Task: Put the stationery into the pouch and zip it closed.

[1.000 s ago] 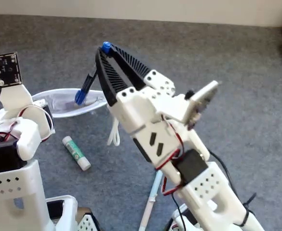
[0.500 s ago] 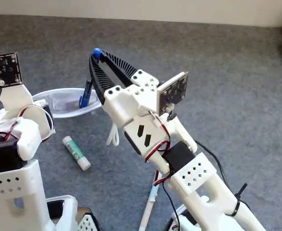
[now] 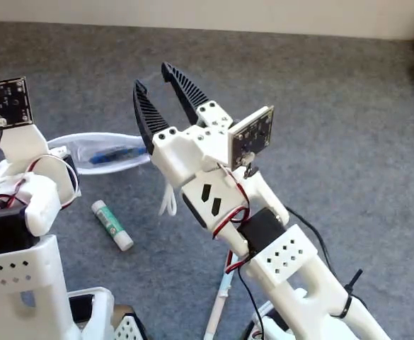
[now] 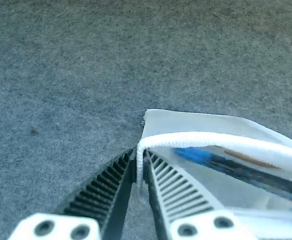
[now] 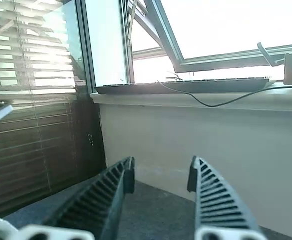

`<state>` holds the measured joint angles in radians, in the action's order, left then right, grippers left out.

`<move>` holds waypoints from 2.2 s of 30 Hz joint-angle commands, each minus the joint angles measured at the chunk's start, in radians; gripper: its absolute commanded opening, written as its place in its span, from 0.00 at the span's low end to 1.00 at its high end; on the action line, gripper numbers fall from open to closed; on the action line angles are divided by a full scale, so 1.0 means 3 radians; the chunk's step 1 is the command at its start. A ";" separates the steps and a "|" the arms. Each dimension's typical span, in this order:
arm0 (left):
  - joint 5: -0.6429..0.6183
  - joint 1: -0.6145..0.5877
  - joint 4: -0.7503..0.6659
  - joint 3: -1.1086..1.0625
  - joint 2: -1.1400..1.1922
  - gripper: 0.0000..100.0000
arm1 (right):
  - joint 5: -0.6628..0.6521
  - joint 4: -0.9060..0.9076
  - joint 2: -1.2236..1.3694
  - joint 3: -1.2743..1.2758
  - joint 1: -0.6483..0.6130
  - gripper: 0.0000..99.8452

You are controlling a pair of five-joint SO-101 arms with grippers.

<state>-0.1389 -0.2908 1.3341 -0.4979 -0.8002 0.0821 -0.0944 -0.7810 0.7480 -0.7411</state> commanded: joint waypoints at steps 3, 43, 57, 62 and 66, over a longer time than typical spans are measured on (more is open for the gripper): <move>-0.0041 -0.0033 -0.0026 -0.0090 0.0120 0.01 | -0.0020 -0.0043 -0.0079 -0.0018 -0.0018 0.17; -0.0036 -0.0043 -0.0031 -0.0095 0.0120 0.01 | 0.1105 0.3393 -0.0852 -0.0049 -0.0028 0.17; -0.0036 -0.0049 -0.0031 -0.0095 0.0120 0.01 | 0.1499 0.4135 -0.0846 -0.0013 -0.0008 0.17; -0.0036 -0.0049 -0.0031 -0.0095 0.0120 0.01 | 0.1683 0.4268 -0.0821 0.0125 -0.0008 0.17; -0.0036 -0.0049 -0.0031 -0.0110 0.0120 0.01 | 0.1683 0.4263 -0.0816 0.0432 -0.0008 0.17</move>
<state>-0.1389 -0.2908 1.3341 -0.4979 -0.8002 0.5746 1.1792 -1.0157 0.8508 -0.7411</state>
